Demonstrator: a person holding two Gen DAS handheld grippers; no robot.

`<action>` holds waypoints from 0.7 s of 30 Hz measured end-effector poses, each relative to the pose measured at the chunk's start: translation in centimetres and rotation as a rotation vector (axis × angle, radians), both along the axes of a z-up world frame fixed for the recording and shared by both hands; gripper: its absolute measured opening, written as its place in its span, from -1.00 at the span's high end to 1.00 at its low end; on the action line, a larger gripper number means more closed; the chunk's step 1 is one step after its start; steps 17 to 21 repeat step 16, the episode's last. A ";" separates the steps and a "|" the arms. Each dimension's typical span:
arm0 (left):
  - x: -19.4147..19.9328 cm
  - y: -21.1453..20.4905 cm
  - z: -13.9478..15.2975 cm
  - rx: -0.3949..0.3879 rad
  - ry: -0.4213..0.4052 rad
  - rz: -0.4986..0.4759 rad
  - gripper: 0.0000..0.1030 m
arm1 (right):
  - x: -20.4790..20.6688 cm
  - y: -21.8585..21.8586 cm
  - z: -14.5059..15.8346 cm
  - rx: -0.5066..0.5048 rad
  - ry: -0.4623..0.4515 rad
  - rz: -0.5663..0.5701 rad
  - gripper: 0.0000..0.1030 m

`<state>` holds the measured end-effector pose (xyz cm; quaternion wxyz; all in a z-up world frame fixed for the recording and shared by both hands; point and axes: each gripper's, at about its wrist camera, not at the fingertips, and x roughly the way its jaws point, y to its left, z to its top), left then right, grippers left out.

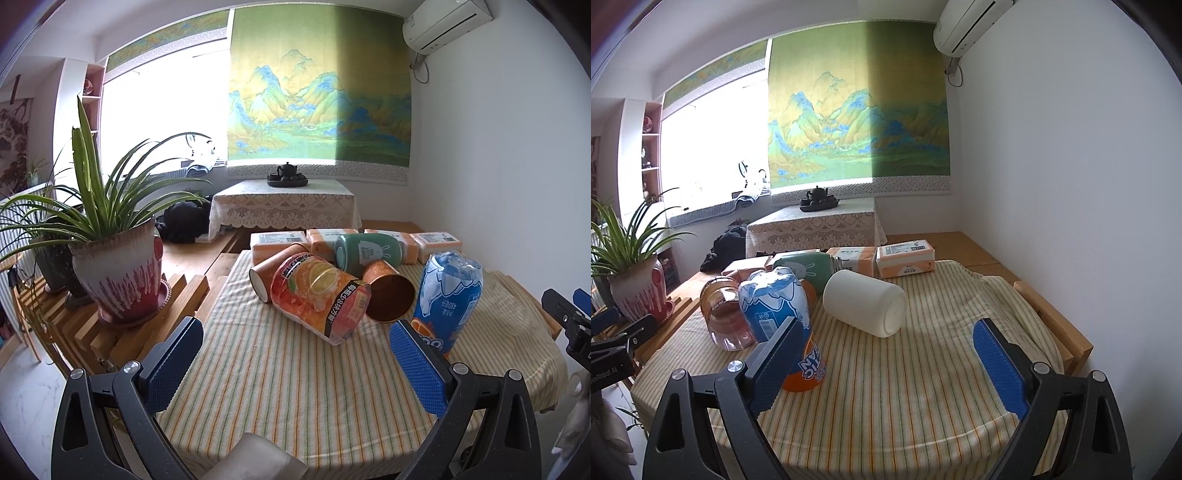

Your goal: Flip cup upside down

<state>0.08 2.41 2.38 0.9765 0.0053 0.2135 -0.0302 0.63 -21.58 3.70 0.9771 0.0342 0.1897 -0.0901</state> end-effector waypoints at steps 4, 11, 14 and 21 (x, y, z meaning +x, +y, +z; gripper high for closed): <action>0.0 0.1 0.0 -0.006 0.000 -0.001 -0.99 | 0.0 0.0 0.0 0.000 0.000 0.000 -0.76; 0.0 0.3 0.0 -0.006 0.004 -0.003 -0.99 | -0.1 0.0 -0.1 -0.003 0.001 0.001 -0.77; 0.0 0.2 0.0 -0.009 0.003 -0.007 -0.99 | -0.1 0.0 -0.1 0.001 0.003 0.003 -0.77; -0.1 0.0 0.0 0.002 -0.002 -0.010 -0.99 | 0.0 0.0 -0.1 -0.001 0.002 0.002 -0.77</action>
